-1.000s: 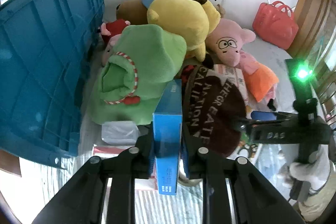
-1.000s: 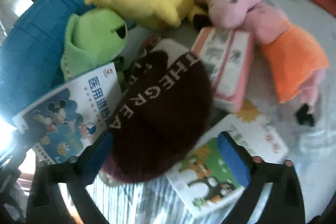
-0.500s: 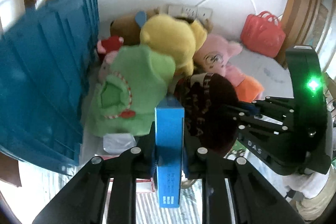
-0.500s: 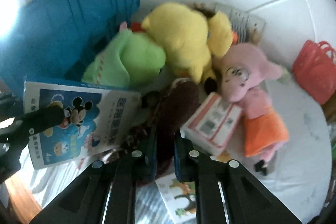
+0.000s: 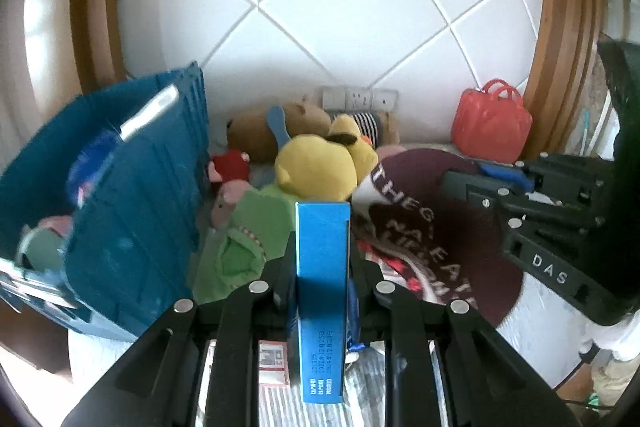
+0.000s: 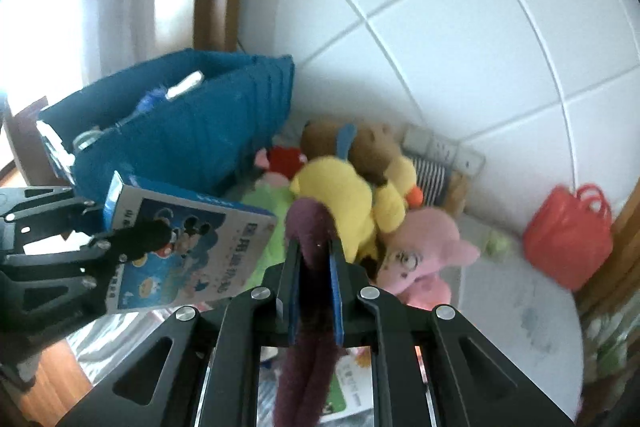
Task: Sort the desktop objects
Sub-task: 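Carry the blue box with the left tool while the right carries the hat toward the bin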
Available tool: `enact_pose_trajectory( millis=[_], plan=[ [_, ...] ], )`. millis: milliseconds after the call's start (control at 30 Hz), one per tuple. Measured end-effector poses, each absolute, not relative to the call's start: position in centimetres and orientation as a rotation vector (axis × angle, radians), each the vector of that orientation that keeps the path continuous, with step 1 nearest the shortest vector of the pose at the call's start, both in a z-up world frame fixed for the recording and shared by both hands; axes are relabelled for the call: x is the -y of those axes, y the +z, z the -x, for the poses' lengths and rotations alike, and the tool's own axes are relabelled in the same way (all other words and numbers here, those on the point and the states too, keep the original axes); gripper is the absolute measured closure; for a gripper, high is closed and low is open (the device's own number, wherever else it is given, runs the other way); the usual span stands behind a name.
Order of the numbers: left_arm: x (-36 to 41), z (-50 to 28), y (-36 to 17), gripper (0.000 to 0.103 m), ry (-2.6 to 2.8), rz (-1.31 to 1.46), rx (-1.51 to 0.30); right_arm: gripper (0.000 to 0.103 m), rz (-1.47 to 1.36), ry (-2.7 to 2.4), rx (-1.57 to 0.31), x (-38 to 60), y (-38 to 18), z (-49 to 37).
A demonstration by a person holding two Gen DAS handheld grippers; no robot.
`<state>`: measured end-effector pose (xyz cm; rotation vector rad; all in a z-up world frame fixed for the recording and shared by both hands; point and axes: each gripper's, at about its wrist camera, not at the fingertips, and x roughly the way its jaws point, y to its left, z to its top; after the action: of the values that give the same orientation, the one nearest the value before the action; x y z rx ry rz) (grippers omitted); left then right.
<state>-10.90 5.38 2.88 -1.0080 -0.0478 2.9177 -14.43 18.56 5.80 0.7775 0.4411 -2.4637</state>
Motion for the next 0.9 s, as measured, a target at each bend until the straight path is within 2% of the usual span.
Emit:
enact_pose_trajectory(
  millis=[500, 667, 900],
  plan=[
    [-3.5, 9.7, 8.3, 0.084, 3.079, 0.907, 0.076, 0.091, -0.580, -2.373, -0.502, -15.6, 12.4, 14.0],
    [0.6, 9.3, 13.1, 0.084, 3.169, 0.768, 0.085, 0.091, -0.445, -2.361, -0.533, -11.3, 17.7, 14.1],
    [11.4, 10.6, 18.8, 0.084, 3.287, 0.665, 0.050, 0.092, -0.233, -2.325, -0.498, -1.2, 26.3, 14.7]
  ],
)
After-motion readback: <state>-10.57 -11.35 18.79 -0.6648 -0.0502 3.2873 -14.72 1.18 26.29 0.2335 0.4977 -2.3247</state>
